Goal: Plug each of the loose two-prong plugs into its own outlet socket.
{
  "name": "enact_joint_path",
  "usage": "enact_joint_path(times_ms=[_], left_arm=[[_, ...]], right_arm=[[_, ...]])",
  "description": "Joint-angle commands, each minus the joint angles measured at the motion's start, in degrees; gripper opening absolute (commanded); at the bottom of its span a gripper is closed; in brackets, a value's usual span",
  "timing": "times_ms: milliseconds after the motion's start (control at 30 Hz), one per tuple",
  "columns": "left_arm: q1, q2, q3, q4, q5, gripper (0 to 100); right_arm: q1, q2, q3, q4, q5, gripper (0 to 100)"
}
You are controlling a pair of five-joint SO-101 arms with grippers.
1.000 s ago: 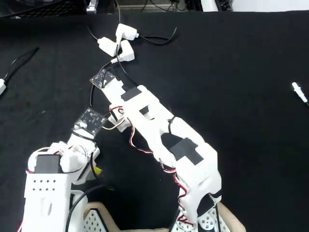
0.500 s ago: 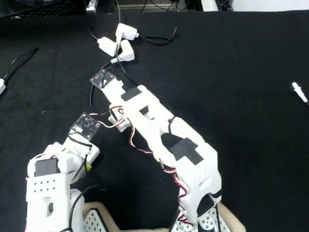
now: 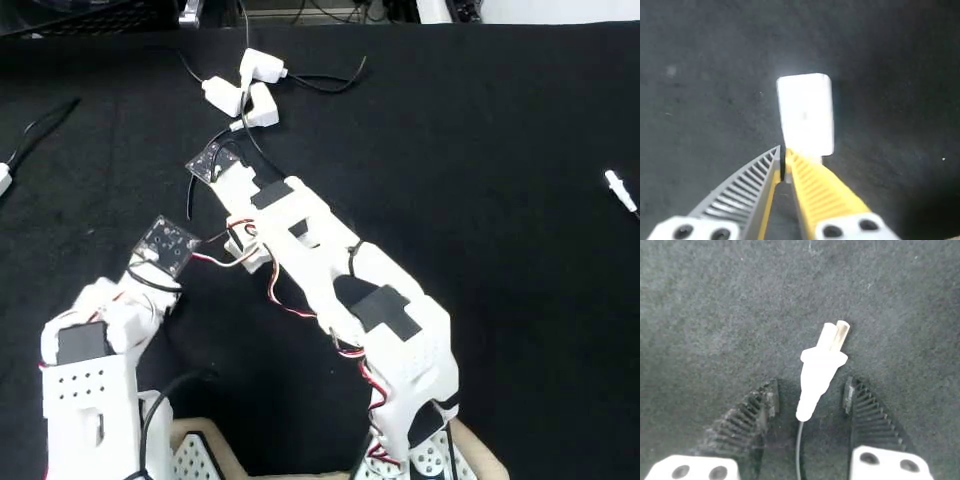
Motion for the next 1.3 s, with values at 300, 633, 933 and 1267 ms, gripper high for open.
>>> enact_joint_path(times_ms=[300, 633, 933, 1267], left_arm=[[0.04, -0.09, 7.96, -7.03, 1.58, 26], [-6.11, 7.21, 3.74, -12.75, 6.77, 37], [-5.93, 44.31, -16.57, -9.32, 4.31, 22], [-4.44, 59.43, -28.00, -6.33, 4.57, 14]], right_arm=[[1.14, -1.71, 0.22, -0.35, 0.18, 24.0], [1.14, -1.71, 0.22, -0.35, 0.18, 24.0], [1.14, -1.71, 0.22, -0.35, 0.18, 24.0], [1.14, -1.71, 0.22, -0.35, 0.18, 24.0]])
